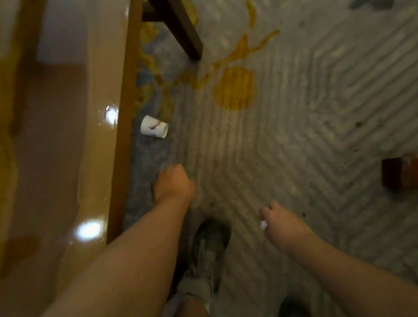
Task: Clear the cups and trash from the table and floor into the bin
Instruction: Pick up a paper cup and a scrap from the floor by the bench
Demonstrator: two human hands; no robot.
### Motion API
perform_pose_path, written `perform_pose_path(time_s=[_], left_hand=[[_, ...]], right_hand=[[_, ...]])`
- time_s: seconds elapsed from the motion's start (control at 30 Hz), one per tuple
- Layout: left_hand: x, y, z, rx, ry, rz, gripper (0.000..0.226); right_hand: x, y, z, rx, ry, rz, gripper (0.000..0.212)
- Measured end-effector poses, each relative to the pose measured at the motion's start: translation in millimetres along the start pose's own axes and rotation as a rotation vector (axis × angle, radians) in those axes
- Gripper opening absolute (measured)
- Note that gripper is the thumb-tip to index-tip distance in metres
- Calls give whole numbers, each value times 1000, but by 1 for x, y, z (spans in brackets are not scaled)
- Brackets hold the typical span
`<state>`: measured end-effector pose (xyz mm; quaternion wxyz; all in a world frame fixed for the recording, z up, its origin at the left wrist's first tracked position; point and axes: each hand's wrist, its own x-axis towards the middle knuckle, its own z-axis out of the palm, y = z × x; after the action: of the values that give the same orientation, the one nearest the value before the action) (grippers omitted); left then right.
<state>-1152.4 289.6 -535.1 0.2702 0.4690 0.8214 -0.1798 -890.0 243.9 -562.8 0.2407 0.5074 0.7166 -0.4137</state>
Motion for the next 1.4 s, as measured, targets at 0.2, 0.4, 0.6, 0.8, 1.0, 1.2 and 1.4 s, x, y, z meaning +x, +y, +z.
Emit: perform_pose_path(time_s=[0.2, 0.4, 0.6, 0.8, 1.0, 1.2, 1.4], left_hand=[[140, 21, -13, -163, 86, -223, 66], [239, 22, -1, -68, 285, -367, 99], [267, -10, 21, -107, 73, -339, 127], [252, -11, 17, -63, 169, -210, 110], [168, 60, -10, -4, 145, 61, 92], [32, 116, -83, 36, 169, 367, 82], [-139, 104, -207, -47, 259, 467, 92]], right_hand=[[34, 5, -43, 143, 126, -39, 19], [57, 34, -15, 265, 141, 13, 17], [79, 48, -2, 324, 147, 37, 16], [88, 35, -24, 374, 248, -26, 13], [57, 15, -78, 387, 360, -57, 15], [-40, -3, -160, 385, 490, -58, 16], [-203, -34, -243, 399, 633, -39, 10]])
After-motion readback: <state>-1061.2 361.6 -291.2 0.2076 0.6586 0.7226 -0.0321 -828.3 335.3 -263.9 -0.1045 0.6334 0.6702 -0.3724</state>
